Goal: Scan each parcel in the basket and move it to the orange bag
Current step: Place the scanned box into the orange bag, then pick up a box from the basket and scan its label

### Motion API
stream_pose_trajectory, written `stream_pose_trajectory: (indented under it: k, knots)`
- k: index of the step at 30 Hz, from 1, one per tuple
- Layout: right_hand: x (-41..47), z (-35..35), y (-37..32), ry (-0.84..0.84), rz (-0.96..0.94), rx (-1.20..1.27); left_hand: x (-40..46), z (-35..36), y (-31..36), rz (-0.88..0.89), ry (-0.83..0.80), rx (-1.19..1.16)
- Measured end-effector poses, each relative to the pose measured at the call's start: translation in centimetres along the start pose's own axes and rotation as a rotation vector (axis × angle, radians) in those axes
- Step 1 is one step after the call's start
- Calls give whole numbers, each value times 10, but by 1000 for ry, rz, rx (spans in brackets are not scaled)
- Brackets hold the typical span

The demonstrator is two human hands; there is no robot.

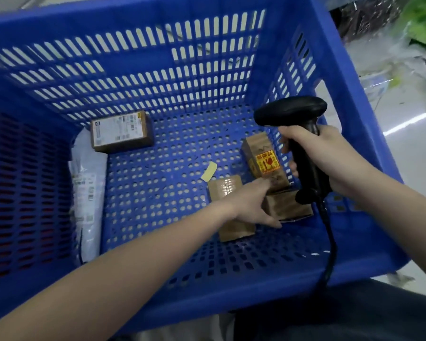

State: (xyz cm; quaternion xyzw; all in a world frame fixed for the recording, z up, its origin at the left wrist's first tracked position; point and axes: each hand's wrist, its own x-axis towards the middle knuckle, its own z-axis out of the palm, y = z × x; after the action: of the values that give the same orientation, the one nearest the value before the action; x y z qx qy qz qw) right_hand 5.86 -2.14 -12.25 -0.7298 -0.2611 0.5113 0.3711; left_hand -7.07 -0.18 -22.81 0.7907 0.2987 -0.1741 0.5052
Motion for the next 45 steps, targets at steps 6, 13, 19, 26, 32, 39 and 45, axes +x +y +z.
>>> stream_pose_trajectory:
  k: [6, 13, 19, 26, 32, 39, 45]
  knots:
    - [8, 5, 4, -20, -30, -36, 14, 6, -2, 94, 22, 18]
    - [-2, 8, -10, -10, -56, -43, -12, -24, -1, 30, 142, -109]
    - [-29, 11, -57, -11, -164, -63, -65, -75, 2, 7, 351, -323]
    - [-72, 38, -110, -50, -310, -113, -160, -136, 11, -32, 684, -545]
    - [-107, 82, -146, -90, -395, -32, -252, -173, 5, -53, 911, -754]
    - [-131, 132, -167, -137, -436, 93, -311, -177, -25, 14, 1076, -1022]
    - [-127, 145, -158, -108, -412, 32, -307, -183, -33, 41, 1117, -1096]
